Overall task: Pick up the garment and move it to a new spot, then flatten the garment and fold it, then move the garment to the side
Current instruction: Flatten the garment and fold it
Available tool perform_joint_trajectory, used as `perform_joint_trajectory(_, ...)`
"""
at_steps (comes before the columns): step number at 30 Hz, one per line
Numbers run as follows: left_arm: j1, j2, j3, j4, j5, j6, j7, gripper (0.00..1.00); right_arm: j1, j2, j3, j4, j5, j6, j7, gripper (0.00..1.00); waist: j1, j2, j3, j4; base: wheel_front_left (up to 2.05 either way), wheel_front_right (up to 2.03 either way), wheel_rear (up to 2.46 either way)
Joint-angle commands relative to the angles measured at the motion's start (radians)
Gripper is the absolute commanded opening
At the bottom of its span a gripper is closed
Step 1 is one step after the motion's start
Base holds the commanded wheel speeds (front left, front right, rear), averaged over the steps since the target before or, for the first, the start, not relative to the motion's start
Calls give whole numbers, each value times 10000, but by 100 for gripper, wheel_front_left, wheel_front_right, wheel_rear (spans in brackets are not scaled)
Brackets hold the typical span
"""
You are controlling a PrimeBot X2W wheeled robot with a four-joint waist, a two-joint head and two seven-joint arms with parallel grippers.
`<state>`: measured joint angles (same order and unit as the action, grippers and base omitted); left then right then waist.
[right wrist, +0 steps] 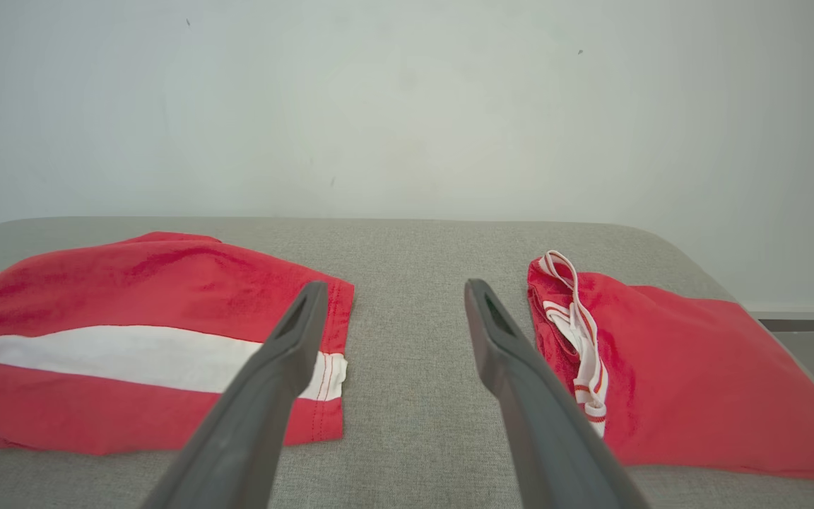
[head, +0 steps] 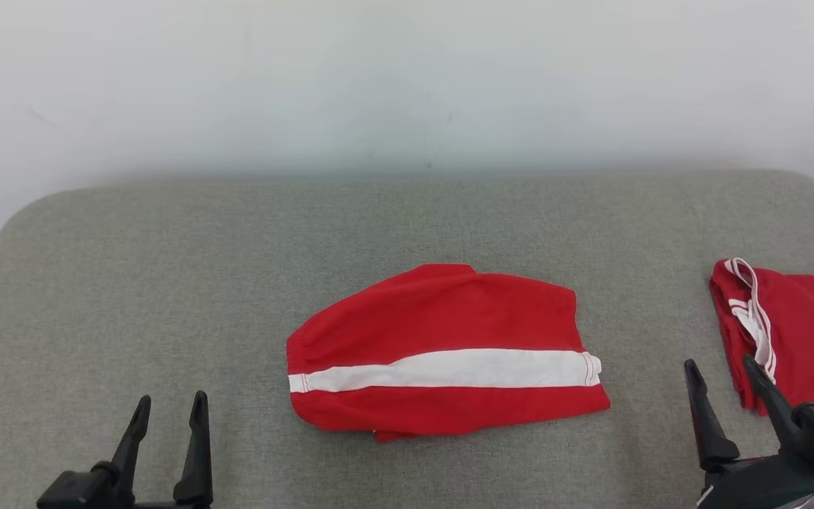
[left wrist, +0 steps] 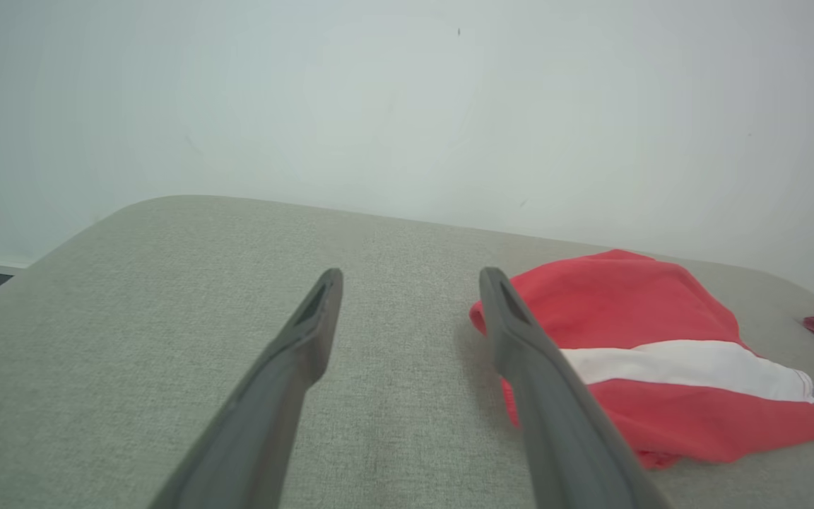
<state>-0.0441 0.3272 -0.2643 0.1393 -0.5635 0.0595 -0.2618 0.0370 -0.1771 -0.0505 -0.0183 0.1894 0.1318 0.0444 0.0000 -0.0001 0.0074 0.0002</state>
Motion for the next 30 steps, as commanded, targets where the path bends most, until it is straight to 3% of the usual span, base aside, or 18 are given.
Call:
perform_joint_trajectory(1, 256, -93, 121, -118, 231, 23, -25, 100, 143, -9, -85, -69, -74, -25, 41, 100, 0, 1, -162, 160, 0, 0, 0)
perform_joint_trajectory(15, 1537, -820, 932, -87, 1242, -552, -34, 100, 943, 95, -319, -208, 44, -25, 65, 100, 0, 1, -651, 402, 0, 0, 0)
perform_joint_trajectory(30, 1385, -913, 1226, 22, 1422, -814, -35, 100, 964, -47, -205, 184, 227, -25, -175, 100, 0, 1, -733, 243, 0, 0, 0)
